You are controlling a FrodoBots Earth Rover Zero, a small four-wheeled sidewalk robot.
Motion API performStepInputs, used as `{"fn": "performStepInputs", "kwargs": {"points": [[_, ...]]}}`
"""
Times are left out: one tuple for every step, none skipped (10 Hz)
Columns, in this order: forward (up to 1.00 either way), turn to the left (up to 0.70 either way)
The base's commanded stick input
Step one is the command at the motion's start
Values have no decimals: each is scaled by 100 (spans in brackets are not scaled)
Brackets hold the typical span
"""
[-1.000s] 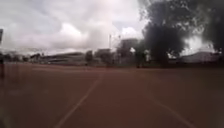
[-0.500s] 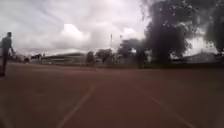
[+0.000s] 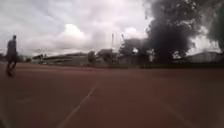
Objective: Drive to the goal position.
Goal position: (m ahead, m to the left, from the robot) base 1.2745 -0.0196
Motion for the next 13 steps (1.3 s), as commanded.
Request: {"fn": "performStepInputs", "kwargs": {"points": [[85, 0], [85, -2], [85, -13], [85, -23], [85, -33], [85, -14], [85, 0], [85, 0], [85, 0], [85, 0], [85, 0], [85, 0], [85, 0]]}}
